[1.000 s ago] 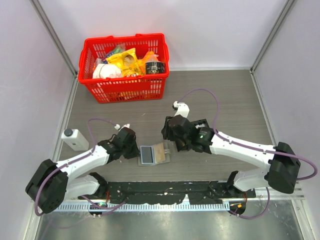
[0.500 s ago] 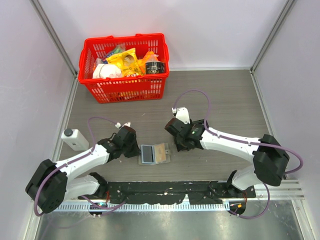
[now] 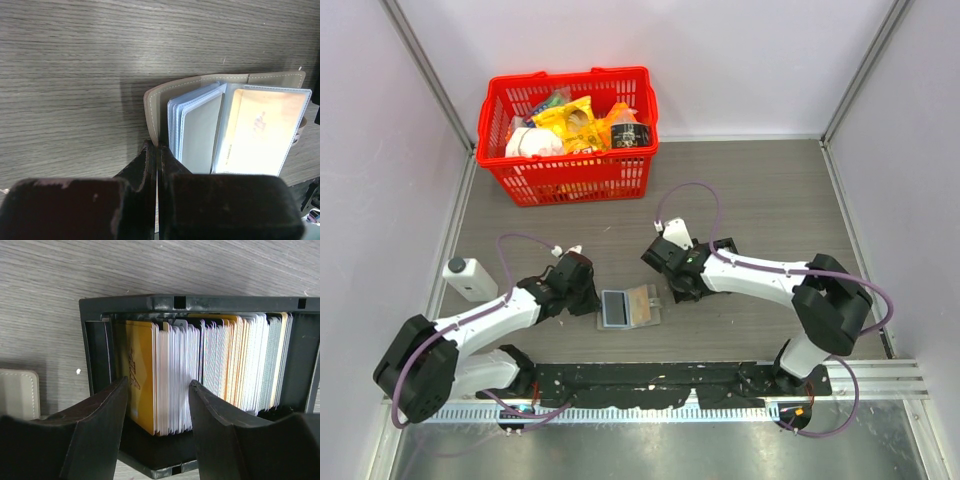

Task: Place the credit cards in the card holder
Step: Pick up the credit card from the storage box.

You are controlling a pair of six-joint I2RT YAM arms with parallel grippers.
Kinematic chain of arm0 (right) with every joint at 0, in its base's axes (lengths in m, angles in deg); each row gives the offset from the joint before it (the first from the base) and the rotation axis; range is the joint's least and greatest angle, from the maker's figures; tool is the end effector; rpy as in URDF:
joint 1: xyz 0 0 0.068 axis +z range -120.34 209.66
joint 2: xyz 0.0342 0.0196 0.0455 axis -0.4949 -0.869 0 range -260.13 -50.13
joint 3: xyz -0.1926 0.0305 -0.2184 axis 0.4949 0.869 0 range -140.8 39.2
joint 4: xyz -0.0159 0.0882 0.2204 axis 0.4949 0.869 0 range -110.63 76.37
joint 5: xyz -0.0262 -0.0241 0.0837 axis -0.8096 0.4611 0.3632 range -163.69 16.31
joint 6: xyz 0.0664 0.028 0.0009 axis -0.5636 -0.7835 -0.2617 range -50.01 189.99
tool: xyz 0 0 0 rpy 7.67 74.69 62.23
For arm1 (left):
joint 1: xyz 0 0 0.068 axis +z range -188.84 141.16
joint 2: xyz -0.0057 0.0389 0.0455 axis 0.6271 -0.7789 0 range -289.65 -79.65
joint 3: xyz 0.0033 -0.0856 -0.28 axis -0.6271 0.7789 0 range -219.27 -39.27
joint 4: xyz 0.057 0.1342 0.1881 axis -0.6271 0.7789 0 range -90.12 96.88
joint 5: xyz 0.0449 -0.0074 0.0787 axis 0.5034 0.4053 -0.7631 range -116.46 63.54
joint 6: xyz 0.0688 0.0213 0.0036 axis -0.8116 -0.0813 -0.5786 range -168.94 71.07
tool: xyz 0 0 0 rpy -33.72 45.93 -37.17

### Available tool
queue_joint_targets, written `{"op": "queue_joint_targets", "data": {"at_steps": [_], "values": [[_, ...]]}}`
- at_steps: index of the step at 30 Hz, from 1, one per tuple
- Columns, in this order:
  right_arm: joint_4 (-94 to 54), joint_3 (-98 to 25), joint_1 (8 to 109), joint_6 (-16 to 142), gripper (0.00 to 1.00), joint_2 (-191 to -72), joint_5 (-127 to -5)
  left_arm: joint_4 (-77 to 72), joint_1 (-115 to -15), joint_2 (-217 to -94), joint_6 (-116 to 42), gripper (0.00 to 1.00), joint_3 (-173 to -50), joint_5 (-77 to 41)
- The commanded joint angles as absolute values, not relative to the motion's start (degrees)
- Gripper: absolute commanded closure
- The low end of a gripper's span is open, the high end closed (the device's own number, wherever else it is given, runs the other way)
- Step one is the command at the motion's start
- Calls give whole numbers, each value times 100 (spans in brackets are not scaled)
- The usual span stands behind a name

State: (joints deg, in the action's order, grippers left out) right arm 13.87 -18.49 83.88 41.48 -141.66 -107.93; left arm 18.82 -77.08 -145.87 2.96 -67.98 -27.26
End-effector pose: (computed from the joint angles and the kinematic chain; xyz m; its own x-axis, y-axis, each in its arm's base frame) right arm 0.1962 0.2149 0.2109 -0.7396 -0.3514 -0.5740 -0.2233 0.9327 -0.2832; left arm 0.1496 -0.1169 0.1763 -0.8862 -0.3033 -0.3502 -0.1368 0.8935 -0.4277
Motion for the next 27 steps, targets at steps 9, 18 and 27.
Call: {"op": "queue_joint_targets", "data": {"at_steps": [9,18,27], "values": [[1646,-2153,8380,4292,46,-14523,-11412,1649,-7725,-14636,222,100,-6809,-2532],[1769,-2276,8371,4345,64,-14347,-11499,1543,-7716,-14785,204,100,-6792,-2471],[1752,-2224,8354,4406,71,-14242,-11386,1491,-7725,-14803,213,100,-6730,-2444]]}}
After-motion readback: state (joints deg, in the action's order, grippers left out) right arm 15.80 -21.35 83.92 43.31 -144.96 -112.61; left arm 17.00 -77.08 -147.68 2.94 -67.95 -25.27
